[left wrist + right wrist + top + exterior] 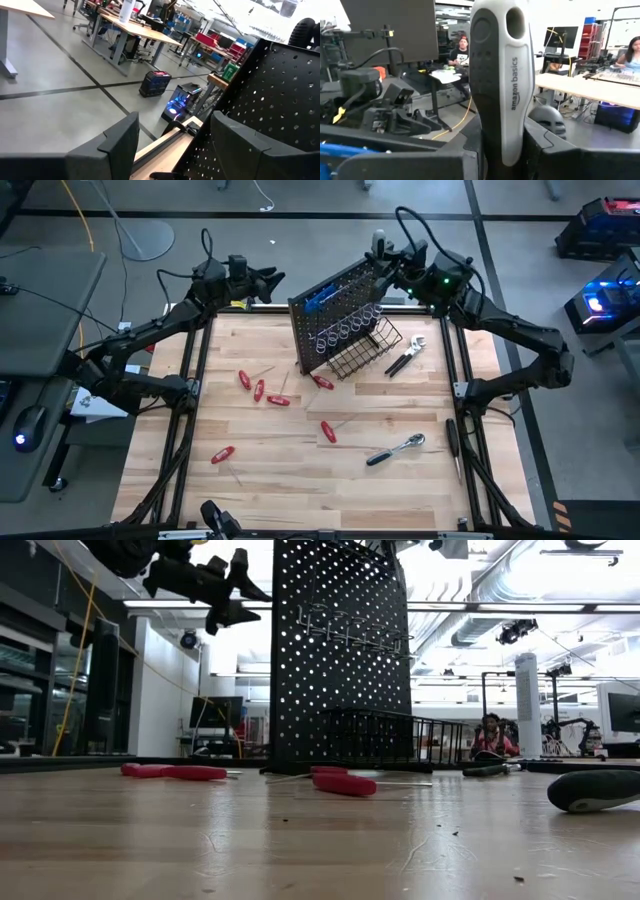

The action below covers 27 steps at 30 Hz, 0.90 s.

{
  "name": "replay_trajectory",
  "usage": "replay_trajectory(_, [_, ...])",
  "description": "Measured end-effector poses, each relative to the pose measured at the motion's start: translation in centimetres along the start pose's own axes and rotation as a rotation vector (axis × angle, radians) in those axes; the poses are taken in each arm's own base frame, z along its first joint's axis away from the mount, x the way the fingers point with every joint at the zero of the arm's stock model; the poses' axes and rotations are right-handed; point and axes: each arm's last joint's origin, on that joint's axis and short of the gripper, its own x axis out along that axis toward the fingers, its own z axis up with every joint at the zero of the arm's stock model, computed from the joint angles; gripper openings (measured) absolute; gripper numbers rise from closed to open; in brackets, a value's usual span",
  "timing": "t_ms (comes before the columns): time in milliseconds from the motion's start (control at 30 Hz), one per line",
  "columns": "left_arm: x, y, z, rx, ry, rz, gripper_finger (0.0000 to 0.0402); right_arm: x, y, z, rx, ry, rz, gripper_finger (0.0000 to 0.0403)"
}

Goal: Hang tools onto peg board
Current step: Hang the gray screwdriver on the peg board

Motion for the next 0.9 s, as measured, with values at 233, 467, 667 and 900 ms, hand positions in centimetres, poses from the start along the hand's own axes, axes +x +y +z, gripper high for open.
replay_trajectory(233, [0.0, -0.1, -0.1, 0.000, 0.006, -0.003, 0.0225, 1.3, 0.4, -1.2, -0.053, 0.045, -0.015, 0.0059])
replay_trajectory(467, [0.1, -0.6, -0.3, 0.002, 0.014, -0.021, 0.0225, 2.1, 0.6, -2.0, -0.057, 0.066, -0.015, 0.0125])
replay_trajectory(667, [0.1, -0.6, -0.3, 0.002, 0.015, -0.025, 0.0225, 1.3, 0.3, -1.5, -0.070, 0.073, -0.053, 0.0178])
replay_trajectory(900, [0.1, -0.6, -0.3, 0.003, 0.015, -0.025, 0.0225, -0.6, -0.2, -0.5, -0.058, 0.080, -0.050, 0.0182])
